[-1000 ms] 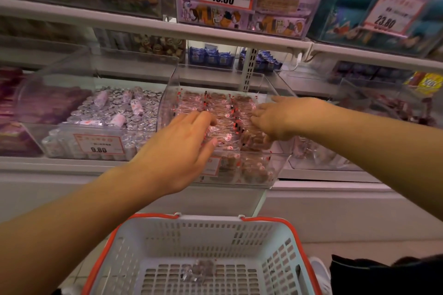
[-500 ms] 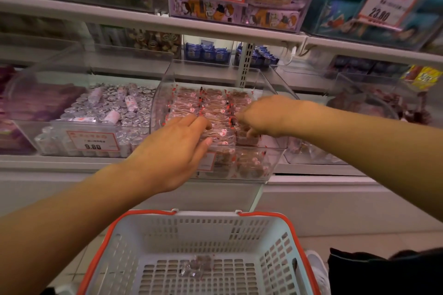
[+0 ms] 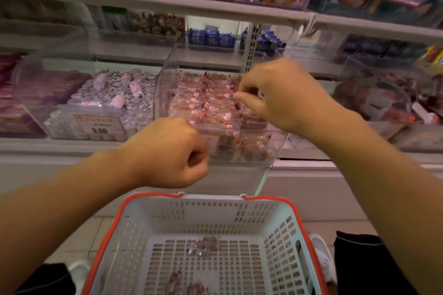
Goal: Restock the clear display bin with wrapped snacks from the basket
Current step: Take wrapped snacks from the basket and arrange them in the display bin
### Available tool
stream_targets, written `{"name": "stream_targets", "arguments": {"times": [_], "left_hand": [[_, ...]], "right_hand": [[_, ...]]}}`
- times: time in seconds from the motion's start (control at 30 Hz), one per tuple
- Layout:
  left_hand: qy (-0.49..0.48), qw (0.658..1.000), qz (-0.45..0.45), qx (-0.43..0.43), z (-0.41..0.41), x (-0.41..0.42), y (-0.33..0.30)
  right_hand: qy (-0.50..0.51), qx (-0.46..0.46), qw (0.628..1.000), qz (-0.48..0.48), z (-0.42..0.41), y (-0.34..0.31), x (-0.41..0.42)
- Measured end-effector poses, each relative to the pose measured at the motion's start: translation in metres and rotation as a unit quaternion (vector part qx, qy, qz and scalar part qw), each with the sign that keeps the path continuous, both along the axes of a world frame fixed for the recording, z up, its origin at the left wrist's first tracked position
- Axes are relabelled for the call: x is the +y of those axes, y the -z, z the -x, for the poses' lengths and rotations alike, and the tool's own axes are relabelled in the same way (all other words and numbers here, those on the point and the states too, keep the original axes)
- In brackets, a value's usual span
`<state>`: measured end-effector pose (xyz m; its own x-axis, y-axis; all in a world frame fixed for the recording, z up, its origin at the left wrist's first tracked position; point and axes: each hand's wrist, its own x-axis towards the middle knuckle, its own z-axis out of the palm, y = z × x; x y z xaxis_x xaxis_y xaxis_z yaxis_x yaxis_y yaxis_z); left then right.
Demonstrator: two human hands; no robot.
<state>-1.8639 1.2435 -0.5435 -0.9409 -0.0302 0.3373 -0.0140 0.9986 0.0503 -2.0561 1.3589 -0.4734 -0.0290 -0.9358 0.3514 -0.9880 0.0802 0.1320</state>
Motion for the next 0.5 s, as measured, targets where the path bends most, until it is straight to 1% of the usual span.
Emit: {"name": "stream_targets", "arguments": {"times": [0.03,0.07,0.1,0.13,0.17,0.2,0.23,0.27,0.3,0.33,0.37,0.43,0.47,0.5], "left_hand": [[-0.019,0.998,0.007,-0.064,-0.001,-0.001,0.011],[-0.05,0.987,0.008,-0.15,-0.001,-0.002,0.026],[-0.082,0.967,-0.002,-0.243,-0.002,-0.002,0.044],[-0.113,0.936,-0.025,-0.331,-0.004,-0.002,0.065],[-0.147,0.898,-0.062,-0.41,-0.008,-0.003,0.088],[-0.183,0.853,-0.111,-0.476,-0.013,-0.004,0.112],[-0.219,0.806,-0.167,-0.524,-0.019,-0.002,0.136],[-0.251,0.767,-0.209,-0.553,-0.028,0.001,0.16],[-0.274,0.744,-0.23,-0.565,-0.036,0.006,0.182],[-0.289,0.734,-0.24,-0.565,-0.044,0.013,0.205],[-0.299,0.735,-0.246,-0.557,-0.05,0.02,0.228],[-0.321,0.734,-0.273,-0.533,-0.059,0.037,0.272],[-0.337,0.725,-0.298,-0.522,-0.061,0.045,0.293],[-0.358,0.713,-0.327,-0.506,-0.062,0.052,0.31]], "right_hand": [[-0.028,-0.044,0.998,0.038,-0.008,0.011,0.006],[-0.048,-0.087,0.993,0.059,-0.016,0.027,0.009],[-0.059,-0.13,0.988,0.062,-0.025,0.05,0.011],[-0.058,-0.168,0.983,0.04,-0.034,0.079,0.012],[-0.051,-0.206,0.977,-0.014,-0.043,0.112,0.012],[-0.035,-0.242,0.964,-0.1,-0.051,0.148,0.014],[-0.014,-0.261,0.944,-0.204,-0.057,0.187,0.019],[0.007,-0.262,0.918,-0.299,-0.062,0.225,0.026],[0.025,-0.264,0.889,-0.374,-0.065,0.261,0.036],[0.044,-0.273,0.86,-0.428,-0.067,0.293,0.047],[0.061,-0.294,0.837,-0.458,-0.068,0.32,0.056],[0.096,-0.342,0.79,-0.501,-0.072,0.364,0.07],[0.119,-0.356,0.769,-0.518,-0.074,0.383,0.074],[0.142,-0.363,0.757,-0.524,-0.076,0.399,0.076]]}}
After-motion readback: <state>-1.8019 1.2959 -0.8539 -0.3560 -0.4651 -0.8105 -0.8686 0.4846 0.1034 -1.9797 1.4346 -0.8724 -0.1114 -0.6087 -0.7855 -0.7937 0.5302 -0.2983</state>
